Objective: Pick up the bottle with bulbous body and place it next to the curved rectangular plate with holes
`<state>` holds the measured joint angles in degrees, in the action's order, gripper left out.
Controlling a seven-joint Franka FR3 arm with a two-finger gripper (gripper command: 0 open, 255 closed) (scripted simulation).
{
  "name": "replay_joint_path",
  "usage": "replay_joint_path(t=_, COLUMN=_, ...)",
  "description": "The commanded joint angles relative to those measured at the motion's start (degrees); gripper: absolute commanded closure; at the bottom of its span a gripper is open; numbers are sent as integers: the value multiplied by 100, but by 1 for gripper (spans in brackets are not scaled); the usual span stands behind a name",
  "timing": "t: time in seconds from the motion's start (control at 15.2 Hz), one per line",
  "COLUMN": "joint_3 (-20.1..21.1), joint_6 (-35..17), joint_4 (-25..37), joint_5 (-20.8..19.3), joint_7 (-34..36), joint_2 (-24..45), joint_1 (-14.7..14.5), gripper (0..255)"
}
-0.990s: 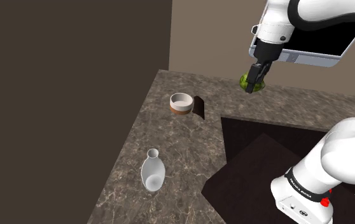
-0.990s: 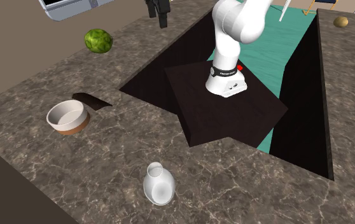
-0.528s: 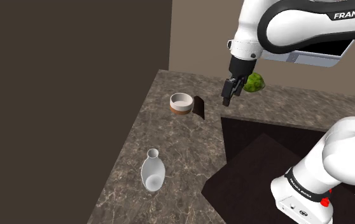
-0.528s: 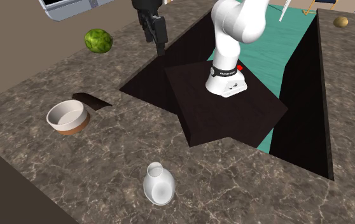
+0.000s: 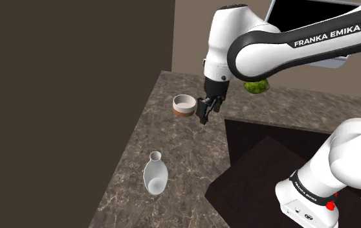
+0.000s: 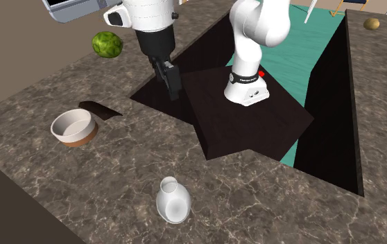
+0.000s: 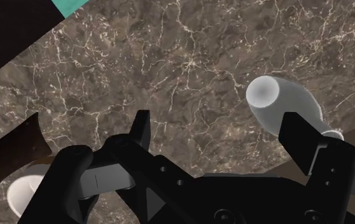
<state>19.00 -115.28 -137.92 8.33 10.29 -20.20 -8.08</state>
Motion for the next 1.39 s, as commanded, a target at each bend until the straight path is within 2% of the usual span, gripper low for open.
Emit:
replay_joint_path(t=0.0, joint_3=180, joint_6=-264, joint_4=100, joint_5=-34, joint_7=209, joint_2=347, joint_1=-39, gripper=0)
replay_joint_path(t=0.33, joint_3=606, joint_6=-784, joint_4=590, joint_5=-339, joint_7=845, joint_2=1363, joint_1=-135, gripper=0)
replay_joint_path(t=0.66, joint_3=877, joint_6=-1144, joint_4=1252, joint_5=-915, joint_7=1578, joint_2=2471, joint_1=-323, gripper=0)
replay_joint_path(t=1.12, joint_3=856, joint_6=-1304, joint_4=2465, joint_5=-1817, joint_7=2503, joint_2=4030, joint_1=-914, gripper=0)
replay_joint_path(t=1.32, joint_3=806, joint_6=-1494, joint_4=2398, joint_5=-1903, joint_7=2559, joint_2=4167, joint_1=-956, gripper=0)
